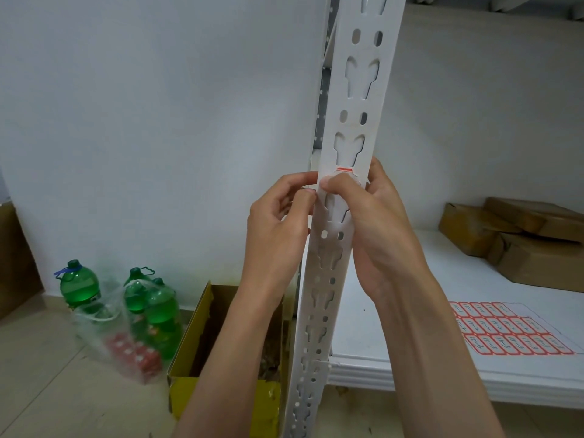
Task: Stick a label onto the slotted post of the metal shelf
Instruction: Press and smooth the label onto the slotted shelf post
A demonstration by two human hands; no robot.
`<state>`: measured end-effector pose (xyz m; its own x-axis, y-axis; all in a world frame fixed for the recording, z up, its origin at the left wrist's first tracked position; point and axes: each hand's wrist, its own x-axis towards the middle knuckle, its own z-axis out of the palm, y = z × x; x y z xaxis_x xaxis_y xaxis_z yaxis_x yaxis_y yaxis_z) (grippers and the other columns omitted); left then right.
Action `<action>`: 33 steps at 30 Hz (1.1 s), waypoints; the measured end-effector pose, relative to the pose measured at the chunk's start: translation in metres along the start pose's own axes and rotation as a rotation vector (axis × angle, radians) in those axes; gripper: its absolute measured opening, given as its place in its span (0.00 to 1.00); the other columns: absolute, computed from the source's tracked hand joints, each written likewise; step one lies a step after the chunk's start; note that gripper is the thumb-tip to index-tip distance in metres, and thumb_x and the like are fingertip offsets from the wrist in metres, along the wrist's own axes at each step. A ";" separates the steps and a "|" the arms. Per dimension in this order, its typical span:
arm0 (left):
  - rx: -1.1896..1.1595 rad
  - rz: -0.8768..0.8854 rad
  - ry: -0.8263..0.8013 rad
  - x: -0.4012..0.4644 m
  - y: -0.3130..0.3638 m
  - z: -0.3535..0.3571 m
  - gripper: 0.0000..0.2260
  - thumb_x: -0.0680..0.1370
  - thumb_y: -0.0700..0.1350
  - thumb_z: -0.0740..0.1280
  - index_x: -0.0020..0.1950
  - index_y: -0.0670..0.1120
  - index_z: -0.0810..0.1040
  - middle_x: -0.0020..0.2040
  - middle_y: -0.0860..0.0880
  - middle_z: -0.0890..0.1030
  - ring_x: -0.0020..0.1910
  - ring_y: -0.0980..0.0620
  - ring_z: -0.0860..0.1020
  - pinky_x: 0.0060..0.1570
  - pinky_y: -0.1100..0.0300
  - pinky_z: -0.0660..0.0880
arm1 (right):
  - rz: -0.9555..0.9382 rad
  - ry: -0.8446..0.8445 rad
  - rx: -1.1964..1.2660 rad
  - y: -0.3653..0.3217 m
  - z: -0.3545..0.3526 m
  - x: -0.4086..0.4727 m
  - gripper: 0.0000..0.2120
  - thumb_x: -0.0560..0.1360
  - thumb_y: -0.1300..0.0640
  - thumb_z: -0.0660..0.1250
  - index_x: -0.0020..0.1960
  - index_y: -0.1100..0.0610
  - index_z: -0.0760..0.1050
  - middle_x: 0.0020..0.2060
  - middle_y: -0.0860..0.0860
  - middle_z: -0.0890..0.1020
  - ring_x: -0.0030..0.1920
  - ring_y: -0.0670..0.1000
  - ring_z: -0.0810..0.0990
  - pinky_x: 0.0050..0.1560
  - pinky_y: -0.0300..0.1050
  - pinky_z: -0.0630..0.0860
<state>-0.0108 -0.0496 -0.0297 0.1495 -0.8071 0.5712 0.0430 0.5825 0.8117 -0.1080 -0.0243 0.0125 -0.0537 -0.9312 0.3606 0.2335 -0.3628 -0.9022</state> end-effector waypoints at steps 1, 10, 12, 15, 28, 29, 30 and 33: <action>-0.002 0.004 0.001 0.000 0.000 0.000 0.11 0.83 0.43 0.61 0.57 0.51 0.82 0.52 0.53 0.85 0.54 0.52 0.82 0.52 0.58 0.80 | 0.006 -0.006 0.007 -0.001 0.001 0.000 0.13 0.78 0.65 0.65 0.62 0.57 0.74 0.41 0.50 0.83 0.34 0.44 0.83 0.31 0.38 0.79; 0.008 -0.001 0.000 0.001 -0.002 -0.001 0.11 0.83 0.44 0.61 0.57 0.52 0.82 0.52 0.53 0.85 0.55 0.52 0.82 0.54 0.53 0.80 | 0.002 -0.013 -0.052 -0.001 0.003 0.002 0.11 0.78 0.64 0.63 0.60 0.58 0.75 0.43 0.54 0.81 0.34 0.45 0.83 0.31 0.39 0.78; 0.011 -0.003 0.002 0.001 -0.002 -0.001 0.11 0.82 0.45 0.61 0.57 0.52 0.82 0.52 0.52 0.85 0.55 0.51 0.82 0.55 0.53 0.80 | 0.003 -0.016 -0.049 0.000 0.003 0.003 0.11 0.78 0.64 0.63 0.59 0.59 0.74 0.43 0.54 0.81 0.34 0.45 0.83 0.32 0.40 0.79; 0.019 -0.004 -0.003 0.001 -0.002 0.000 0.11 0.81 0.47 0.61 0.58 0.52 0.82 0.53 0.52 0.85 0.55 0.51 0.82 0.56 0.49 0.81 | -0.008 0.001 -0.076 0.002 0.002 0.005 0.10 0.77 0.63 0.63 0.58 0.58 0.75 0.42 0.53 0.81 0.36 0.46 0.83 0.33 0.42 0.80; 0.003 -0.010 -0.001 0.000 -0.001 0.000 0.11 0.83 0.44 0.61 0.57 0.52 0.82 0.52 0.53 0.85 0.55 0.52 0.82 0.56 0.51 0.81 | -0.070 0.040 -0.101 0.007 0.006 0.007 0.03 0.78 0.62 0.62 0.51 0.57 0.72 0.36 0.50 0.77 0.32 0.45 0.79 0.29 0.39 0.77; 0.003 -0.010 0.002 0.000 -0.001 0.000 0.11 0.83 0.44 0.61 0.57 0.52 0.82 0.52 0.53 0.85 0.55 0.52 0.82 0.56 0.51 0.81 | -0.076 0.039 -0.117 0.007 0.006 0.007 0.03 0.78 0.62 0.62 0.51 0.57 0.72 0.36 0.49 0.76 0.32 0.45 0.78 0.29 0.39 0.77; 0.000 -0.010 0.006 0.000 0.000 0.000 0.11 0.83 0.44 0.61 0.57 0.52 0.83 0.52 0.53 0.85 0.55 0.52 0.82 0.56 0.51 0.81 | -0.084 0.040 -0.134 0.008 0.005 0.008 0.02 0.78 0.62 0.61 0.50 0.57 0.71 0.35 0.49 0.76 0.34 0.46 0.78 0.30 0.40 0.77; -0.005 -0.014 0.014 -0.001 0.000 0.001 0.11 0.83 0.43 0.61 0.56 0.53 0.82 0.52 0.53 0.85 0.54 0.53 0.82 0.56 0.54 0.80 | -0.104 0.058 -0.187 0.011 0.003 0.010 0.03 0.78 0.60 0.62 0.51 0.56 0.72 0.35 0.47 0.75 0.34 0.44 0.77 0.32 0.37 0.77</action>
<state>-0.0116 -0.0487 -0.0298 0.1630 -0.8139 0.5576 0.0503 0.5713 0.8192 -0.1028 -0.0375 0.0070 -0.1247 -0.8869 0.4447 0.0399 -0.4523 -0.8910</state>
